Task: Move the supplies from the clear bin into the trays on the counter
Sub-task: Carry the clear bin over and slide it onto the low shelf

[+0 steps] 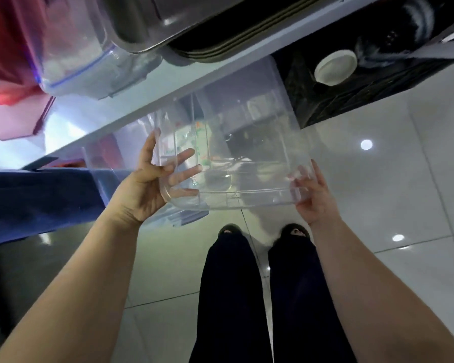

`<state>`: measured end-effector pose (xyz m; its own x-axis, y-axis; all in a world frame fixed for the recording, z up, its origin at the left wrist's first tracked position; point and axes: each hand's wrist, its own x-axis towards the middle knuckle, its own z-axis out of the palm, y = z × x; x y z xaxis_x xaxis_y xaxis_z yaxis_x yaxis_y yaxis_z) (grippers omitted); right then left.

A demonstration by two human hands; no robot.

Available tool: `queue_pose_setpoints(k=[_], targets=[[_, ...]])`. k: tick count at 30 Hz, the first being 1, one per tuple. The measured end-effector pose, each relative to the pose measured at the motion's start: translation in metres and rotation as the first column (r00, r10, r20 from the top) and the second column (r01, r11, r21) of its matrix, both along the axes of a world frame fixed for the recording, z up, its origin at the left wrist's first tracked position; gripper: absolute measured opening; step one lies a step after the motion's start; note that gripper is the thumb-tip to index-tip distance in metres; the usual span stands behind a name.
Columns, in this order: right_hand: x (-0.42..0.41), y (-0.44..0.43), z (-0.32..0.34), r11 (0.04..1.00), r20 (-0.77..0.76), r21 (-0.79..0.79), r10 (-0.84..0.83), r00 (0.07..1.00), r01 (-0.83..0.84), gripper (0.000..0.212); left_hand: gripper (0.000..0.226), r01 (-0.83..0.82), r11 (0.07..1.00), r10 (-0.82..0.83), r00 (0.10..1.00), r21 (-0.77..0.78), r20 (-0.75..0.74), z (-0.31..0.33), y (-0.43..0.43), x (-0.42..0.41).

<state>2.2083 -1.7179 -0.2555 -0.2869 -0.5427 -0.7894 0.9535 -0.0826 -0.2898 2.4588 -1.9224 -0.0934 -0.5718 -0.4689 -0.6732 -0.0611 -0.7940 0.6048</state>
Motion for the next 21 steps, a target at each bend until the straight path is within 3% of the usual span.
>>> queue_pose_setpoints(k=[6,12,18,21], targets=[[0.022,-0.007,0.026,0.999,-0.136,0.023,0.05,0.989,-0.048,0.067,0.076,-0.018,0.999,0.022,0.993,0.035,-0.113,-0.015,-0.003,0.052],[0.049,-0.032,0.076,0.992,-0.363,-0.037,0.099,0.926,-0.121,0.072,0.072,-0.193,0.98,0.192,0.981,0.052,0.008,-0.021,-0.003,0.11],[0.067,-0.063,0.106,0.955,-0.566,0.015,0.253,0.785,-0.297,0.072,0.052,-0.202,0.965,0.24,0.938,-0.169,0.248,-0.013,0.021,0.154],[0.083,-0.08,0.107,0.893,-0.652,0.161,0.416,0.634,-0.42,0.071,0.048,-0.2,0.929,0.297,0.905,-0.312,0.305,-0.009,0.04,0.176]])
